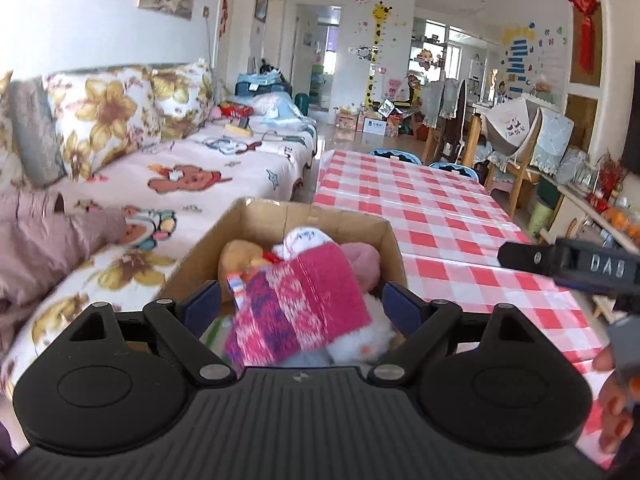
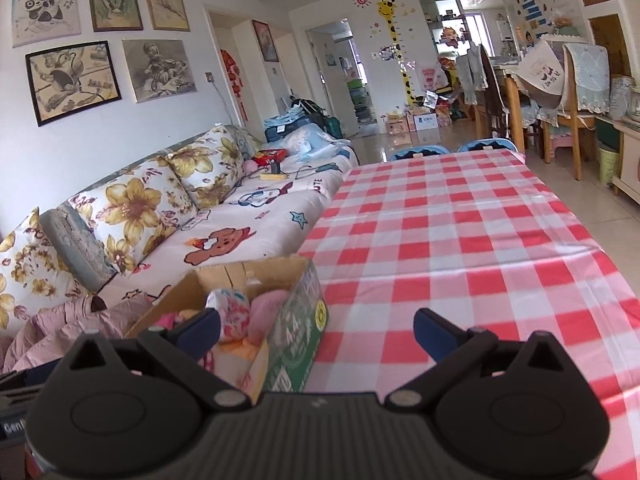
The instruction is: Organize soft objects
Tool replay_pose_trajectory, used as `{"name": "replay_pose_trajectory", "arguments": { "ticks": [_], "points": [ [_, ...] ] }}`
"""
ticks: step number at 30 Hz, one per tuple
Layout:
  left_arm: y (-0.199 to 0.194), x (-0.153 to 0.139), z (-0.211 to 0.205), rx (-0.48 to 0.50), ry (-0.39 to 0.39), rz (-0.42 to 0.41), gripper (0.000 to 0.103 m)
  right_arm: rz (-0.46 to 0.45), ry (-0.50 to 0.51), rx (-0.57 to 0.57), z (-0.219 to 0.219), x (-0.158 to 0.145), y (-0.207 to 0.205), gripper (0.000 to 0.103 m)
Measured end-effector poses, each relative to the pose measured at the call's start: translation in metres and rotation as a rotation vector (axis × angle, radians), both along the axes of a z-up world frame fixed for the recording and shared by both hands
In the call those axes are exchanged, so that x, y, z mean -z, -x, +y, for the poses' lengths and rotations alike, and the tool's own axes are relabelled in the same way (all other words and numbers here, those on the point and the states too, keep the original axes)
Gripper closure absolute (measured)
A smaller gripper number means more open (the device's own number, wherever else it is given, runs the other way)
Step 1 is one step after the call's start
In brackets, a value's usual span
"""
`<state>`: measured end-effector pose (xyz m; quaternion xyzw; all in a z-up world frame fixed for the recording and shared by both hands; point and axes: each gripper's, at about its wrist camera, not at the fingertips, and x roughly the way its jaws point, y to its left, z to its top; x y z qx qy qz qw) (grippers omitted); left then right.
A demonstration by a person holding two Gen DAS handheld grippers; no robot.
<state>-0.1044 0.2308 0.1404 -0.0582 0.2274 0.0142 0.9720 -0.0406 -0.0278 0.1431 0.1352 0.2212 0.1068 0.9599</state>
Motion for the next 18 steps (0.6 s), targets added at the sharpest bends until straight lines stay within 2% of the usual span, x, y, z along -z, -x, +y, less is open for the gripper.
{"name": "replay_pose_trajectory", "arguments": {
  "ticks": [5, 18],
  "points": [
    [0.009, -0.004, -0.001, 0.011, 0.041, 0.001, 0.0, -0.019, 0.049, 0.004, 0.006, -0.001, 0.024, 0.001],
    [0.031, -0.009, -0.011, 0.053, -0.03, -0.037, 0.0, -0.029, 0.076, 0.013, 0.014, -0.004, 0.076, 0.001]
  ]
}}
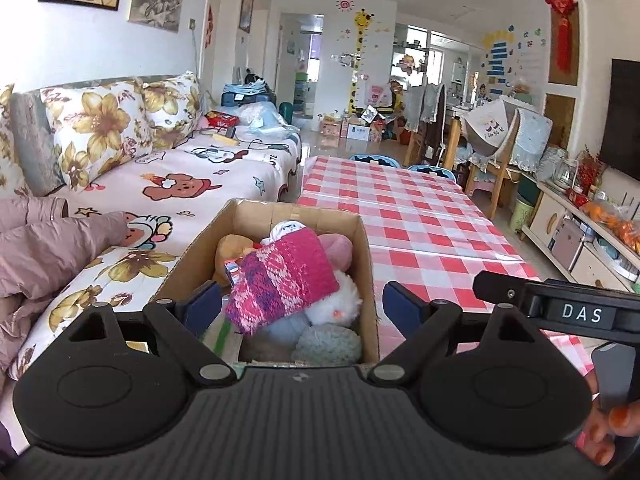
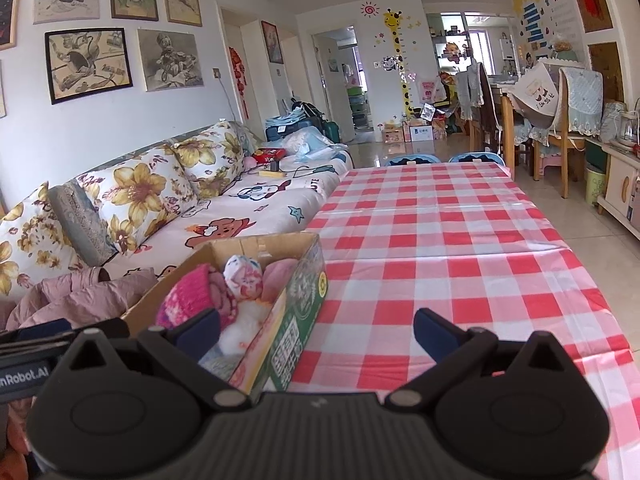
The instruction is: Organize soft objects
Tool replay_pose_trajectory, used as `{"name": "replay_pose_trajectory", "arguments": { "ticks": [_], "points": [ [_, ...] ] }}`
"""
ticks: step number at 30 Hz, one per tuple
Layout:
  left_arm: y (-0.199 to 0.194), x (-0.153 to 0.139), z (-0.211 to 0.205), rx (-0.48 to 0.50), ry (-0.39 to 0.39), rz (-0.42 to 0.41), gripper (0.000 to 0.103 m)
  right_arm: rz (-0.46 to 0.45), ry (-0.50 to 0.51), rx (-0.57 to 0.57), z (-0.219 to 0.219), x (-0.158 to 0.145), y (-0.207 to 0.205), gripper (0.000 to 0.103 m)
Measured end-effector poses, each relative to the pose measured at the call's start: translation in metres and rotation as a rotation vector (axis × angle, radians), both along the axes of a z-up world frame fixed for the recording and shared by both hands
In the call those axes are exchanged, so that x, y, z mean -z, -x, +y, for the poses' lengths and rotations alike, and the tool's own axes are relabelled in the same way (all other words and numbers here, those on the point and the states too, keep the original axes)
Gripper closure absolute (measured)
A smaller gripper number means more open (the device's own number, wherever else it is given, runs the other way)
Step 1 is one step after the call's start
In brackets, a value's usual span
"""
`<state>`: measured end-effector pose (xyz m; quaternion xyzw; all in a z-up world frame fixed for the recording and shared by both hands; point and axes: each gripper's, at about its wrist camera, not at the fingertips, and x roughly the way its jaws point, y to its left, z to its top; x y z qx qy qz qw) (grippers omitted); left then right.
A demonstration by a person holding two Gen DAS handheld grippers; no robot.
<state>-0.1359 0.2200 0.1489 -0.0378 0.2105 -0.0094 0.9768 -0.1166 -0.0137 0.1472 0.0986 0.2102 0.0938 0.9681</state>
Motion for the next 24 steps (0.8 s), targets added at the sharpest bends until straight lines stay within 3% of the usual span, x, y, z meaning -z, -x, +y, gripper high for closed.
{"name": "replay_pose_trajectory", "arguments": {
  "ticks": [12, 24],
  "points": [
    [0.014, 0.003, 0.003, 0.021, -0.004, -0.032, 0.0, -0.08, 0.077, 0.011, 0.013, -0.01, 0.038, 0.001],
    [0.016, 0.006, -0.002, 0.008, -0.019, -0.041, 0.0, -0.089, 0.109, 0.01, 0.023, -0.008, 0.049, 0.001]
  ]
}}
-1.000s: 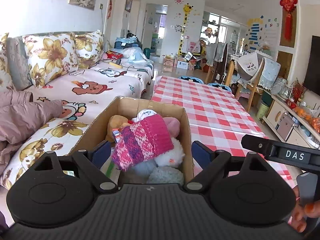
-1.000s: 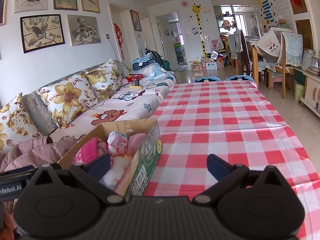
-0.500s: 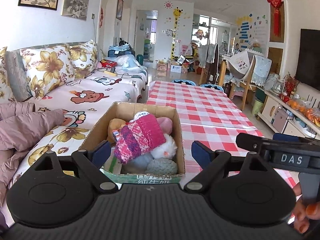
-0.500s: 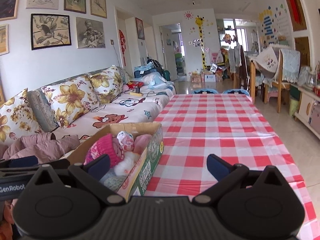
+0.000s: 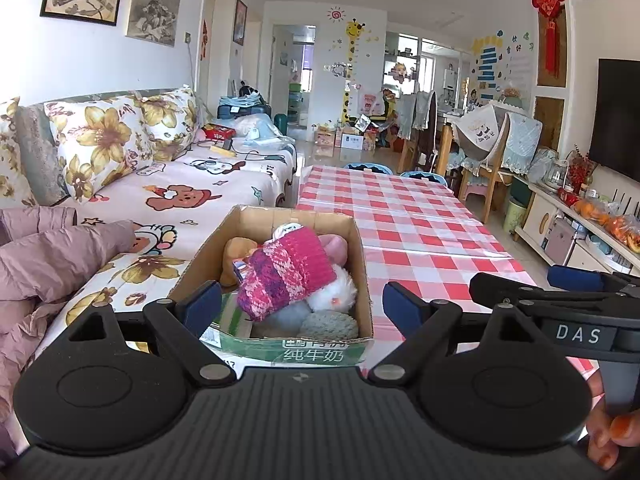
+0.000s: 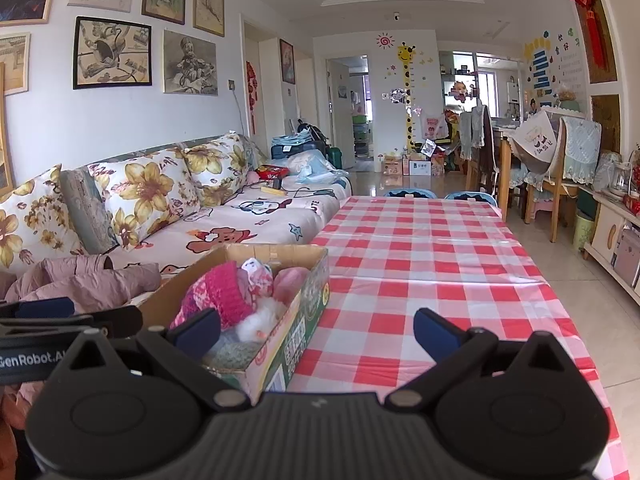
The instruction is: Organize soft objects
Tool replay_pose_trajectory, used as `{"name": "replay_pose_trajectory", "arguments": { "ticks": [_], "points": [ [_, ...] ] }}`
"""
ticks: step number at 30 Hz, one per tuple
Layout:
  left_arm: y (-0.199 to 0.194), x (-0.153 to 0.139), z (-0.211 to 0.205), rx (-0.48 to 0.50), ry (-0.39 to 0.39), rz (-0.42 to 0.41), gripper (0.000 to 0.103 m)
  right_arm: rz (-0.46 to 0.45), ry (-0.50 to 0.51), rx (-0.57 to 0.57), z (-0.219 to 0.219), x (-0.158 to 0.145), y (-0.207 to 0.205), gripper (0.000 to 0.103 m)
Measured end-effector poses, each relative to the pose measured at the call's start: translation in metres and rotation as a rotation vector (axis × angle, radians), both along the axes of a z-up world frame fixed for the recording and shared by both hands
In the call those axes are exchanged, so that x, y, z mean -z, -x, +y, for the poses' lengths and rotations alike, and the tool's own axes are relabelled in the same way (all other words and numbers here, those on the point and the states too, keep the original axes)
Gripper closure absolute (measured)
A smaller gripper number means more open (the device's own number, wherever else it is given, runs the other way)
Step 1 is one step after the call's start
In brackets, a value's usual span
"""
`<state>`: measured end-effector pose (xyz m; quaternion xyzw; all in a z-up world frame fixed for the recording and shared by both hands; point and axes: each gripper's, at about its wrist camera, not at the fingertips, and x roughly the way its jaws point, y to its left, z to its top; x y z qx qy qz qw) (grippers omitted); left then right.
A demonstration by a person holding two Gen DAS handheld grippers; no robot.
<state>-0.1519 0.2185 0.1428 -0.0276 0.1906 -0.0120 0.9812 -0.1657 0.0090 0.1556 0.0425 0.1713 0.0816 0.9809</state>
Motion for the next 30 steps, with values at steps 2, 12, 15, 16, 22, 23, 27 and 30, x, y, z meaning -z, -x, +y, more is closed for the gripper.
{"name": "replay_pose_trajectory", "arguments": {
  "ticks": [2, 12, 15, 16, 22, 23, 27, 30],
  "points": [
    [0.0, 0.0, 0.0, -0.008, -0.005, 0.0, 0.0, 0.003, 0.002, 0.0, 0.001, 0.001, 0.0, 0.001],
    [0.002, 0.003, 0.0, -0.022, -0.018, 0.001, 0.0, 0.017, 0.015, 0.0, 0.005, 0.005, 0.0, 0.001],
    [0.003, 0.004, -0.001, -0.025, -0.019, 0.004, 0.0, 0.015, 0.023, 0.003, 0.006, 0.006, 0.0, 0.001],
    [0.003, 0.004, -0.001, -0.026, -0.019, 0.006, 0.0, 0.015, 0.025, 0.004, 0.006, 0.006, 0.0, 0.001],
    [0.003, 0.005, -0.003, -0.03, -0.023, 0.017, 0.0, 0.023, 0.028, 0.011, 0.005, 0.009, -0.003, 0.001],
    [0.003, 0.005, -0.003, -0.03, -0.026, 0.018, 0.0, 0.025, 0.029, 0.011, 0.005, 0.009, -0.003, 0.001],
    [0.003, 0.005, -0.002, -0.033, -0.028, 0.022, 0.0, 0.033, 0.029, 0.014, 0.004, 0.012, -0.005, 0.001],
    [0.003, 0.005, -0.001, -0.034, -0.031, 0.019, 0.0, 0.037, 0.027, 0.014, 0.004, 0.012, -0.007, 0.001]
  ]
}}
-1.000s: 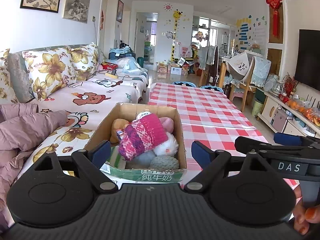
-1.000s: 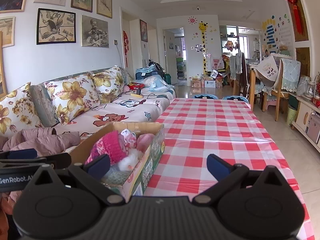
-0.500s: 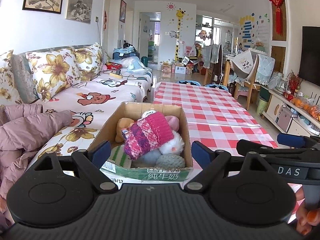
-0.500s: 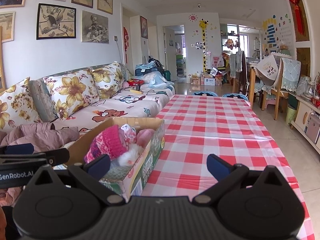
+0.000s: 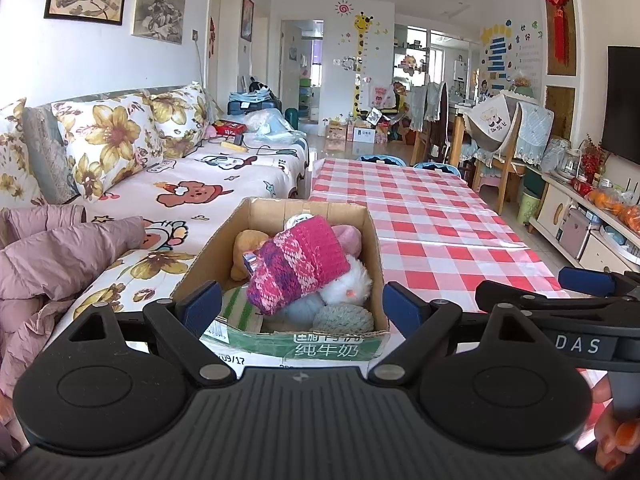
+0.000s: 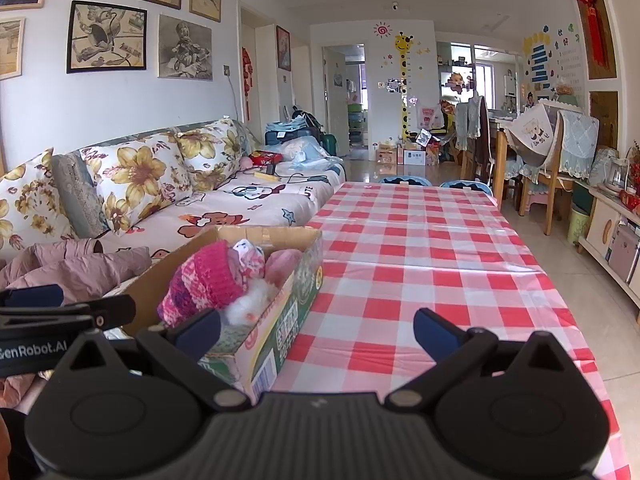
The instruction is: Organize soft objects
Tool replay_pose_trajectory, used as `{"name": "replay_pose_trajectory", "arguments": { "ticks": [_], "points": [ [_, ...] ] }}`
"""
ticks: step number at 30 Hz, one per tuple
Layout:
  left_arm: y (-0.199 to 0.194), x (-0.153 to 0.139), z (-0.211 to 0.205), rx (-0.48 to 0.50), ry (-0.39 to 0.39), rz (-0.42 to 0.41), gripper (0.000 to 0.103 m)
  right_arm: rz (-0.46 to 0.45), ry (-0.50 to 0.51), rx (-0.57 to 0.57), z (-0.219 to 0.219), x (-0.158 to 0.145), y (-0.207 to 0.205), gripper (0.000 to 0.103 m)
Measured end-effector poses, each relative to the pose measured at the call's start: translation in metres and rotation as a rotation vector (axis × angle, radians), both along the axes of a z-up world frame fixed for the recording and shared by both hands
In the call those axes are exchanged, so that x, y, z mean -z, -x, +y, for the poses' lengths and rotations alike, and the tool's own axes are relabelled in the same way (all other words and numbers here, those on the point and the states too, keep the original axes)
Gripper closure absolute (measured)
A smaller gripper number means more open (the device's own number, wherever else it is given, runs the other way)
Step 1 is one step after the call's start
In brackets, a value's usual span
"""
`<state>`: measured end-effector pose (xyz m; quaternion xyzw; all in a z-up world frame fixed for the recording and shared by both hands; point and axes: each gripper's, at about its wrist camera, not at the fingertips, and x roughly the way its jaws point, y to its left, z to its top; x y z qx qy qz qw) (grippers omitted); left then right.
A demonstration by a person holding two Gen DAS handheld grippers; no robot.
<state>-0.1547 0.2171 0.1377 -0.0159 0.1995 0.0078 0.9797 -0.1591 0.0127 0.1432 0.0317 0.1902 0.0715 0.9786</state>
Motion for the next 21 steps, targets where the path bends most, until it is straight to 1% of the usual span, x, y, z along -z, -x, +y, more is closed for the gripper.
{"name": "replay_pose_trajectory", "arguments": {
  "ticks": [16, 21],
  "points": [
    [-0.004, 0.0001, -0.0029, -0.014, -0.02, 0.012, 0.0, 0.017, -0.003, 0.004, -0.0018, 0.0074, -0.0054, 0.001],
    [-0.0071, 0.0021, -0.0021, -0.009, -0.01, 0.015, 0.0, 0.025, -0.011, 0.008, -0.006, 0.0099, -0.0086, 0.001]
  ]
}}
